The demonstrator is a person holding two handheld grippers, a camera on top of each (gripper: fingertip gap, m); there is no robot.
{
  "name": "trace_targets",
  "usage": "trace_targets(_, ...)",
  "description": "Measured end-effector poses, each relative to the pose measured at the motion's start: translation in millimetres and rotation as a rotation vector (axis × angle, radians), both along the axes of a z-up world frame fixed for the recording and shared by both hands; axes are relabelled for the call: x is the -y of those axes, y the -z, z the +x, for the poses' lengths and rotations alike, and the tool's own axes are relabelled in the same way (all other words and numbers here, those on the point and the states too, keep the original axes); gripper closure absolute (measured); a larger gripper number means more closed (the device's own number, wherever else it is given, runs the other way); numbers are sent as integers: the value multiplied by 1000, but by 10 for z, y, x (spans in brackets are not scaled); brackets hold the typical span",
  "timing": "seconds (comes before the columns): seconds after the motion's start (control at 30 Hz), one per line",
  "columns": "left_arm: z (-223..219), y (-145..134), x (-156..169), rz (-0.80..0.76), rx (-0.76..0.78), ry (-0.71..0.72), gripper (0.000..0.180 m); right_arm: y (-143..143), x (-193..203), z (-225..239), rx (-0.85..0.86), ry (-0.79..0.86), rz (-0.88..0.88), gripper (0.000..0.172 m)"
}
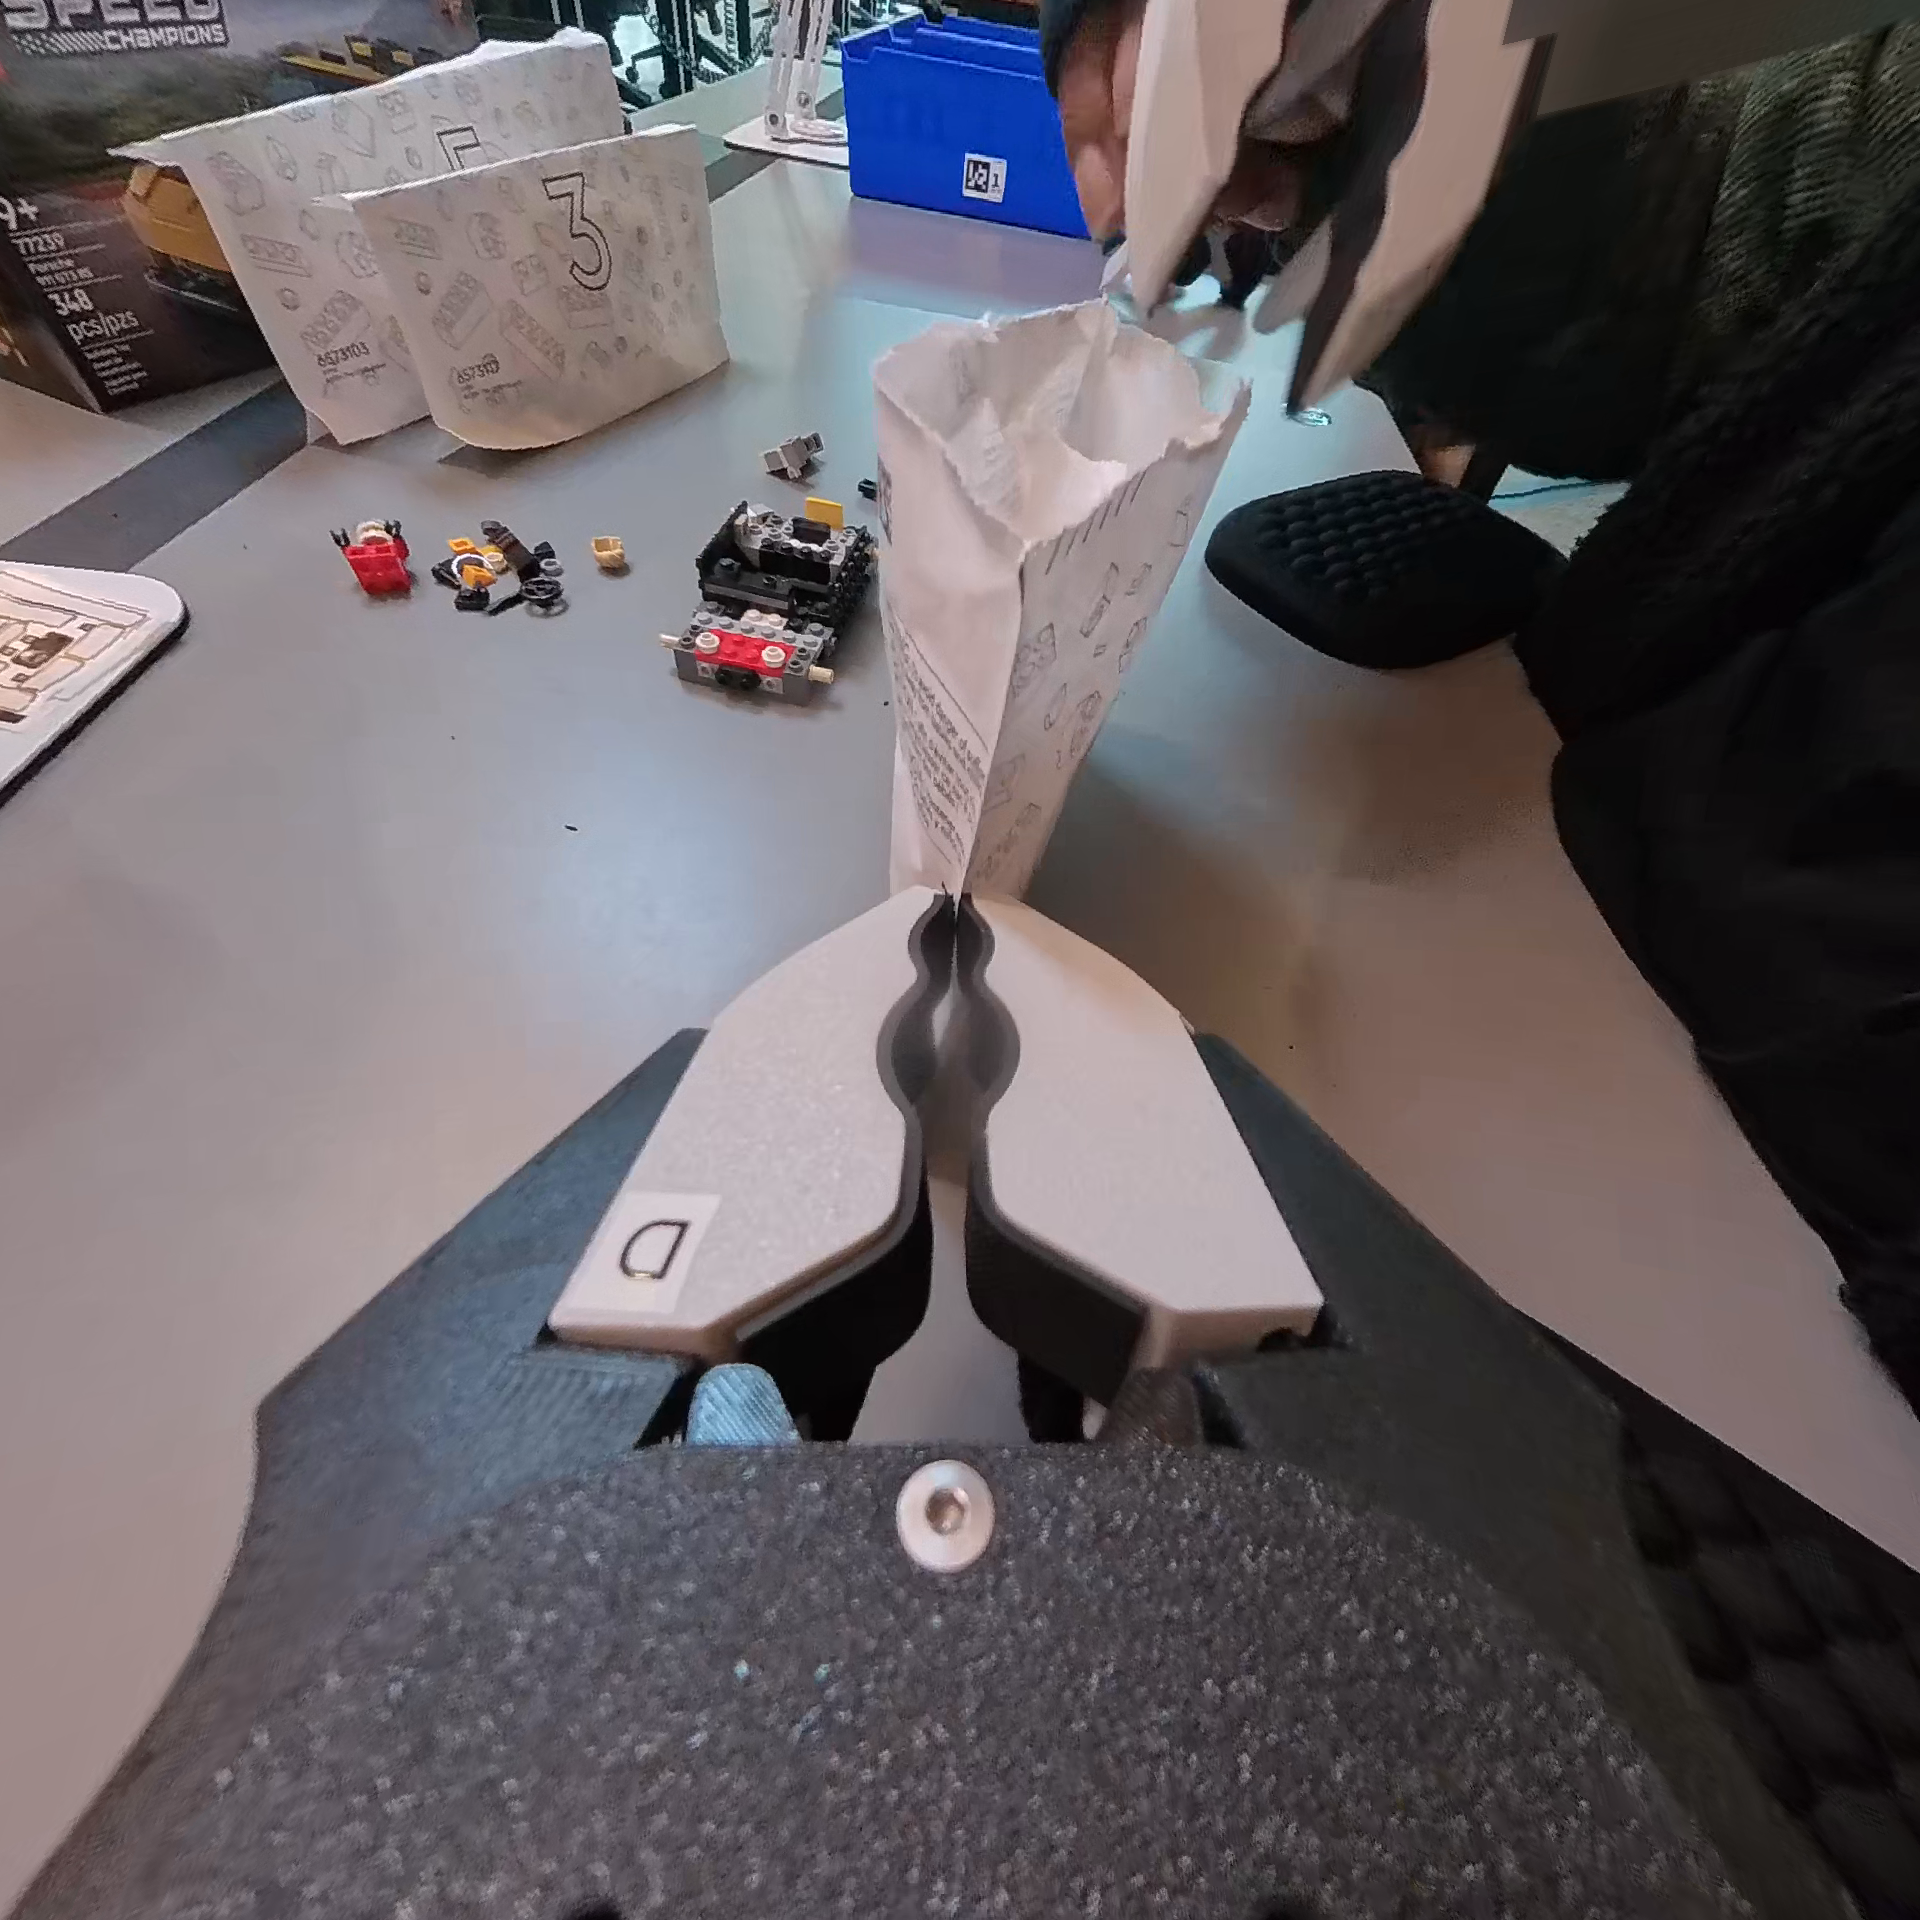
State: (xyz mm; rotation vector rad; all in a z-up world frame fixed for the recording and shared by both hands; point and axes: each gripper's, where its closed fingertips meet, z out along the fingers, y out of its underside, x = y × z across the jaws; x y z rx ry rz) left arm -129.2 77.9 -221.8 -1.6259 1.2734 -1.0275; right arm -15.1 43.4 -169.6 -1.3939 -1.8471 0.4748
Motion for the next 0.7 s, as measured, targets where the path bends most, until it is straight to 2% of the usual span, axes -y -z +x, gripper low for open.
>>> trace_targets(0.03, 2, 0, 4, -2, 0, 1, 180, 63, 50, -53, 64, -20, -17, 127)
trace_targets(0.23, 3, -1, 13, 16, -17, -3, 180, 490, -168, -141, 461, -1, 172, 128)
trace_targets(0.27, 1, -1, 11, 18, -20, -4, 180, 520, -203, -145, 489, 5, 193, 128)
trace_targets(0.33, 0, 1, 16, 22, -23, -1, 180, 529, -256, -161, 512, 21, 219, 143)
trace_targets(0.47, 2, 0, 28, 40, -32, 6, 180, 512, -263, -185, 545, 0, 245, 161)
trace_targets(0.53, 3, -3, 37, 60, -41, 8, 179, 502, -269, -167, 575, -10, 281, 162)
trace_targets(0.7, 130, -163, 138, 141, -7, 33, 151, 605, -247, -138, 604, -29, 336, 158)
